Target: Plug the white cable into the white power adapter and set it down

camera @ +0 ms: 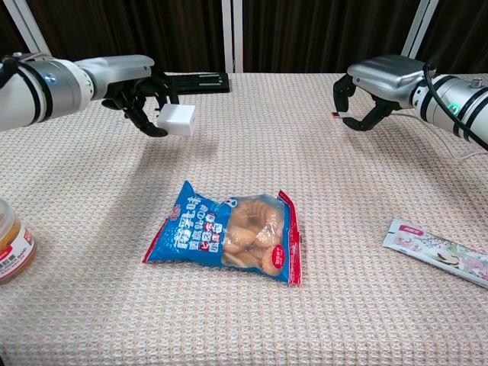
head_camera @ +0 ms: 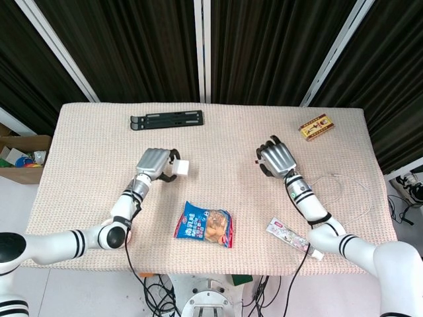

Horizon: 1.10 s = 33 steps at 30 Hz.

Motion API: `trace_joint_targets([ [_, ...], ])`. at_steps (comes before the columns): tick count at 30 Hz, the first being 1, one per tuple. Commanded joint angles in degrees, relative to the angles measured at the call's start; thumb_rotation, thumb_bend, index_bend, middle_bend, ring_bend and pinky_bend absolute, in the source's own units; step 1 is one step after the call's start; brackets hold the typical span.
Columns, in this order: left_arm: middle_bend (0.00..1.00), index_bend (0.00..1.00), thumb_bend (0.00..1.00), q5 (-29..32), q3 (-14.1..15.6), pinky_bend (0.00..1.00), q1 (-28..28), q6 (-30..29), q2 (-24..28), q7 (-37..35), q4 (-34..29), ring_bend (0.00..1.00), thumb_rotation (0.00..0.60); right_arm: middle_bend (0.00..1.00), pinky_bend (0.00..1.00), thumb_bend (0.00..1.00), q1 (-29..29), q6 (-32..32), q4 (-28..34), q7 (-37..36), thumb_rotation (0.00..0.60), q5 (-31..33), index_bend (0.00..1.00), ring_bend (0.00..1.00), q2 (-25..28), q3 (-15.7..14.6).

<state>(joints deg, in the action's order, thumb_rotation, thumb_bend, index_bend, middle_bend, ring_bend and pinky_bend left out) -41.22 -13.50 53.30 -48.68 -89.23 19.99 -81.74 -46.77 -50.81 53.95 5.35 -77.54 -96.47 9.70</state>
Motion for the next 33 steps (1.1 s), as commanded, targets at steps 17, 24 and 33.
trace_joint_targets([
  [17, 0.45, 0.53, 0.37, 3.91, -1.42, 0.95, 2.54, -2.20, 1.40, 3.13, -3.73, 0.76, 0.600, 0.61, 0.28, 0.88, -1.29, 2.16, 24.11, 18.66, 0.600, 12.75, 0.56, 0.44, 10.07, 3.95],
  [24, 0.45, 0.53, 0.37, 8.08, -2.84, 0.95, 4.98, -1.48, -0.62, 4.20, -2.91, 0.76, 0.600, 0.61, 0.28, 0.88, -5.81, 0.45, 31.74, 31.04, 0.600, 24.90, 0.56, 0.44, 9.63, 6.64],
  [33, 0.45, 0.53, 0.37, 11.94, -4.76, 0.95, 6.36, -0.63, -0.48, 3.17, -3.69, 0.76, 0.600, 0.61, 0.29, 0.88, -11.86, -5.10, 33.27, 41.23, 0.600, 36.40, 0.56, 0.46, 4.29, 8.00],
])
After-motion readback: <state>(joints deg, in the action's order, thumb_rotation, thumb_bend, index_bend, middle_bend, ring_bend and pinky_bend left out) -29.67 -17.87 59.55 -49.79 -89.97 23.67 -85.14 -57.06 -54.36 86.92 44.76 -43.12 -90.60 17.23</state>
